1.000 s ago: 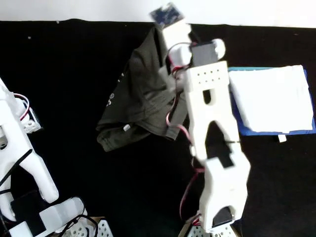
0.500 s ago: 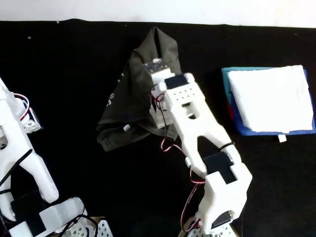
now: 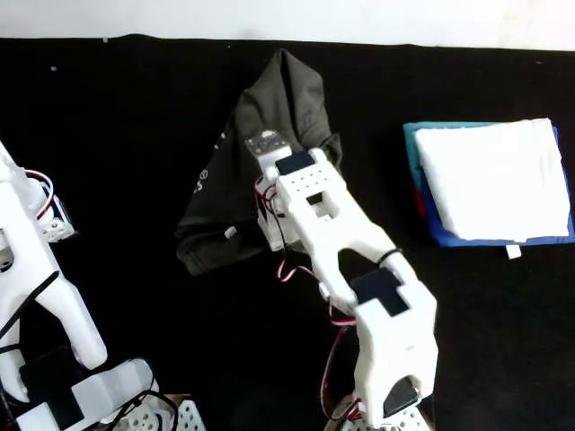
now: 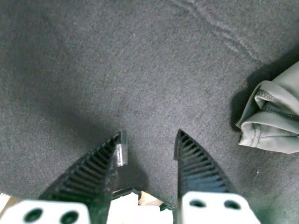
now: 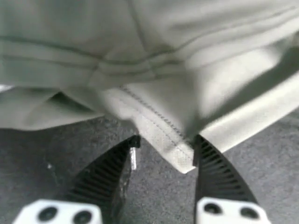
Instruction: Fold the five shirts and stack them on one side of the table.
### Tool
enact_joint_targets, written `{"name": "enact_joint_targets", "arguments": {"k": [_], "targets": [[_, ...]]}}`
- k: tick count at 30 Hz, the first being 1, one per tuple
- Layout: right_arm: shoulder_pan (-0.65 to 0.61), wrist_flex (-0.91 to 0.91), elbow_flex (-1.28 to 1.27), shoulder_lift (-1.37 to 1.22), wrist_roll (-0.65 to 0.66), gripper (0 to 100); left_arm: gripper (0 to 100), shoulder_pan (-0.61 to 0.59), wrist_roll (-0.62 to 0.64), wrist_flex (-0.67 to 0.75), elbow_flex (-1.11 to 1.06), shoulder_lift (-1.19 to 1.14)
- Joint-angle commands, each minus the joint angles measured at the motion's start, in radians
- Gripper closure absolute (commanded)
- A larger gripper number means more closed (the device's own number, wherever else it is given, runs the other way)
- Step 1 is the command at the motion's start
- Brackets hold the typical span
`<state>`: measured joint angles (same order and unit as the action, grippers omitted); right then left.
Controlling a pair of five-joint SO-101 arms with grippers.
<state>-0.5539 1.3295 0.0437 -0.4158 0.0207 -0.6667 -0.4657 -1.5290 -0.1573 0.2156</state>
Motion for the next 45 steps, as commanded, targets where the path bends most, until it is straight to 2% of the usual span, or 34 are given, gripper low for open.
{"name": "enact_joint_targets", "arguments": {"k": [1, 6, 13, 21, 27, 29, 35, 39, 45], "targets": [[0.061, -0.001, 0.062, -0.007, -0.012, 83.1, 83, 0.013, -0.005, 0.003, 0.002, 0.035], [0.127, -0.001, 0.067, -0.005, -0.006, 99.8, 83, 0.013, -0.005, 0.005, 0.002, 0.035], [0.209, 0.079, 0.101, 0.047, 0.031, 99.3, 83, 0.013, -0.005, 0.040, 0.002, 0.035], [0.228, 0.170, 0.107, 0.283, 0.071, 99.3, 83, 0.013, -0.005, 0.040, 0.002, 0.035], [0.242, 0.312, 0.105, 0.447, 0.071, 99.3, 83, 0.012, -0.005, 0.040, 0.002, 0.035], [0.278, 0.351, 0.105, 0.503, 0.074, 99.3, 83, 0.010, -0.005, 0.040, 0.002, 0.035], [0.447, 0.320, 0.113, 0.676, 0.227, 99.3, 83, 0.018, -0.005, 0.035, -0.013, 0.035], [0.516, 0.193, 0.105, 0.730, 0.265, 99.3, 83, 0.107, -0.008, 0.037, -0.082, 0.035], [0.619, -0.027, 0.107, 0.739, 0.261, 99.3, 83, 0.355, -0.006, 0.031, -0.147, 0.042]]}}
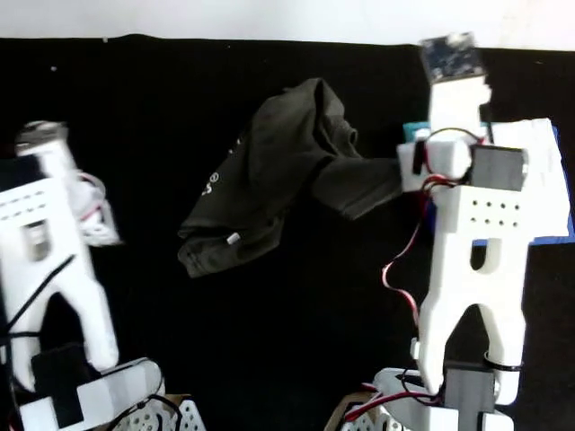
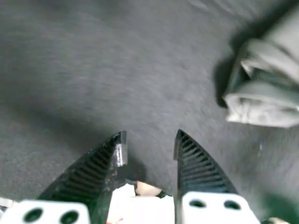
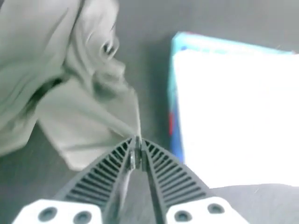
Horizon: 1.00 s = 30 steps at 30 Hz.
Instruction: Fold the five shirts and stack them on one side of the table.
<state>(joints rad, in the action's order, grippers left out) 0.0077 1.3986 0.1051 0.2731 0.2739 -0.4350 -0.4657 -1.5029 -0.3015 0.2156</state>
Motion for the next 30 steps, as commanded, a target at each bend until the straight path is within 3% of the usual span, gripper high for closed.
{"name": "enact_joint_targets", "arguments": {"k": [1, 10, 13, 16, 20, 30], "targets": [[0.071, -0.113, 0.051, 0.050, 0.006, 99.3, 83, 0.163, -0.005, 0.011, -0.007, 0.036], [0.091, -0.093, 0.033, 0.047, -0.048, 99.0, 82, 0.427, -0.003, 0.195, -0.166, 0.033], [-0.002, 0.007, -0.021, 0.047, -0.041, 96.7, 82, 0.438, -0.003, 0.278, -0.226, 0.033], [-0.133, 0.045, -0.153, 0.042, -0.043, 85.9, 82, 0.440, -0.002, 0.345, -0.271, 0.033], [-0.245, -0.071, -0.403, 0.042, -0.040, 72.9, 82, 0.437, -0.002, 0.373, -0.292, 0.033], [-0.202, -0.440, -0.812, 0.039, 0.011, 71.4, 83, 0.433, -0.002, 0.368, -0.294, 0.035]]}}
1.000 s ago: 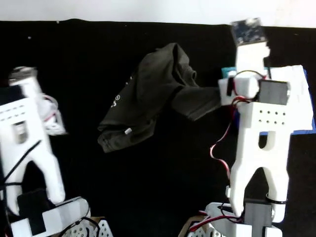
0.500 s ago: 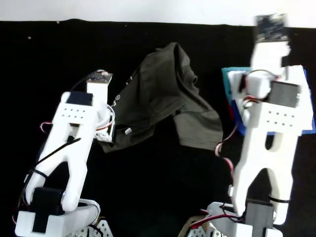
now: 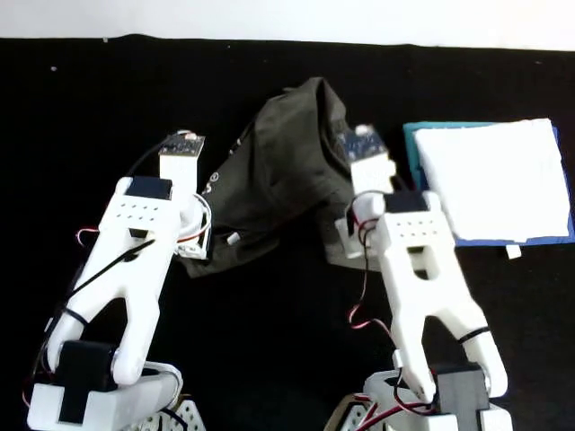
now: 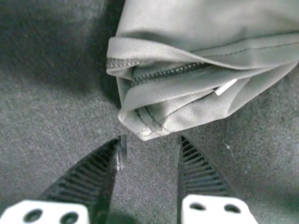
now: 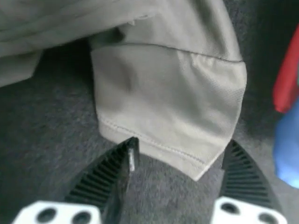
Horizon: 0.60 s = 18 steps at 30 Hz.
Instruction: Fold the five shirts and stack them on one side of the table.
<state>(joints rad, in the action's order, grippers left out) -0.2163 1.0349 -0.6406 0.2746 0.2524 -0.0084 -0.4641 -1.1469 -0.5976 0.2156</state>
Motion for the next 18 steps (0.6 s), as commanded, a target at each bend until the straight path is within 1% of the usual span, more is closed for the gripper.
{"name": "enact_joint_targets", "arguments": {"k": [1, 8, 14, 18], "targets": [[0.030, -0.099, -0.093, 0.038, 0.034, 71.4, 83, 0.005, -0.005, 0.012, 0.002, 0.035], [0.145, -0.119, -0.125, 0.042, 0.037, 71.4, 83, -0.027, -0.005, 0.018, 0.008, 0.035], [0.150, -0.133, -0.134, 0.036, 0.069, 71.4, 83, -0.030, -0.005, 0.014, 0.007, 0.035], [0.151, -0.162, -0.130, -0.050, 0.068, 71.4, 83, -0.030, -0.005, 0.017, 0.008, 0.036]]}}
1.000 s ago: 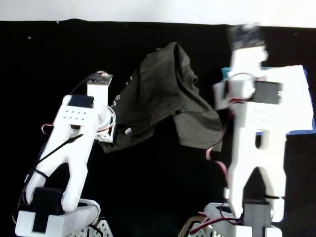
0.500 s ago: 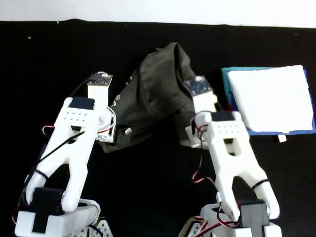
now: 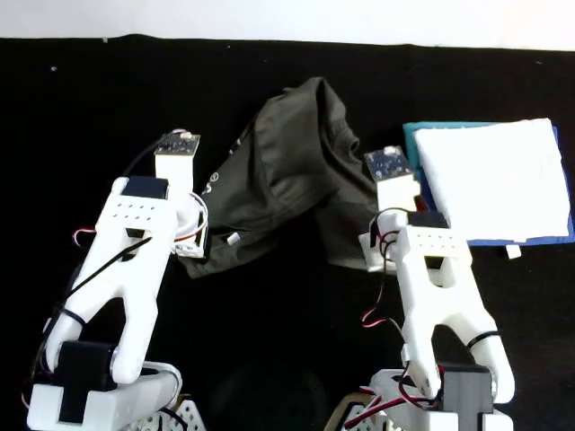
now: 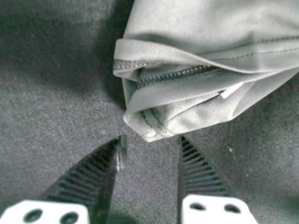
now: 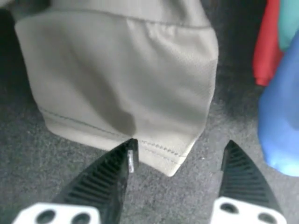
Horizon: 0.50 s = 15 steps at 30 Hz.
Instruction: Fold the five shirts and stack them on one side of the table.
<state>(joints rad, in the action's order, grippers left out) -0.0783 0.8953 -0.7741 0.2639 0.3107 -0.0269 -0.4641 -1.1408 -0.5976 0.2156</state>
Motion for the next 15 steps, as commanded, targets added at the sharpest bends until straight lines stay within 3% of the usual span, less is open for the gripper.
{"name": "enact_joint_targets", "arguments": {"k": [1, 5, 10, 15], "targets": [[0.013, -0.022, 0.007, -0.076, 0.008, 71.4, 83, -0.012, -0.005, 0.009, 0.008, 0.036], [0.016, -0.039, 0.010, -0.176, 0.012, 74.8, 83, -0.012, -0.005, 0.006, 0.007, 0.041], [0.018, -0.050, 0.010, -0.125, 0.008, 99.8, 83, -0.013, -0.005, 0.006, 0.005, 0.036], [0.051, -0.028, 0.004, 0.097, 0.008, 99.1, 83, -0.013, -0.005, 0.006, 0.004, 0.036]]}}
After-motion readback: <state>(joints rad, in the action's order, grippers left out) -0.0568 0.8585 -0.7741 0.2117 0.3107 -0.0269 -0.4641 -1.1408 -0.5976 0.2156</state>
